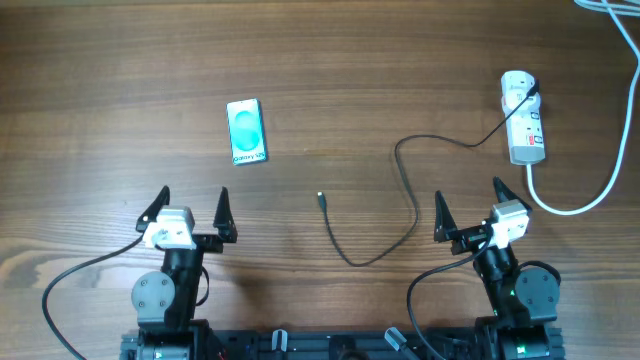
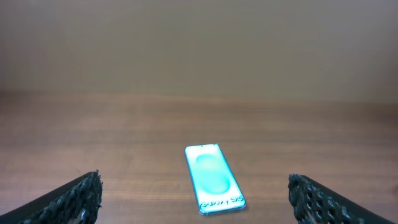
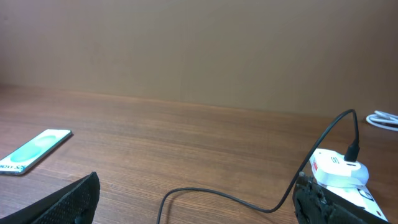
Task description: Plug charger to phone and switch on socket
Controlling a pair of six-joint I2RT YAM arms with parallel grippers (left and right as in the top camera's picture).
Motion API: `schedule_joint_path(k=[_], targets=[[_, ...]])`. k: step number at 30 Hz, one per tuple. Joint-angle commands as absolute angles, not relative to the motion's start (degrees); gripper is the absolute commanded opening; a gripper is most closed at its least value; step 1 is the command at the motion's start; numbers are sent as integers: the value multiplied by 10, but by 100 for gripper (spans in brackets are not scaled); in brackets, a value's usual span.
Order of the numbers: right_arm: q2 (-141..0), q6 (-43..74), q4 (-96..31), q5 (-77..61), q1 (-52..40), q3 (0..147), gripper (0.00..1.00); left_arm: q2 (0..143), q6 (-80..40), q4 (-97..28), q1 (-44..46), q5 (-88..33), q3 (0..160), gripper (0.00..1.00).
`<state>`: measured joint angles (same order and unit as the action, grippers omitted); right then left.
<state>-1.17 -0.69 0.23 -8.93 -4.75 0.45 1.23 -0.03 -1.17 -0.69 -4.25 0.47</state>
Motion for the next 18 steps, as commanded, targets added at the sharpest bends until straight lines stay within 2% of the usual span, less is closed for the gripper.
schedule_joint_path(k=[1, 6, 10, 18], targets=[[-13, -11, 6, -88, -50, 3, 100, 15, 6, 7, -4, -76, 4, 100], [-13, -11, 6, -88, -50, 3, 100, 15, -70, -11, -4, -77, 40, 100], [-13, -11, 6, -88, -50, 3, 100, 20, -150, -86, -4, -74, 114, 100], [-13, -11, 6, -88, -50, 3, 100, 163, -152, -270, -4, -102, 356, 100]])
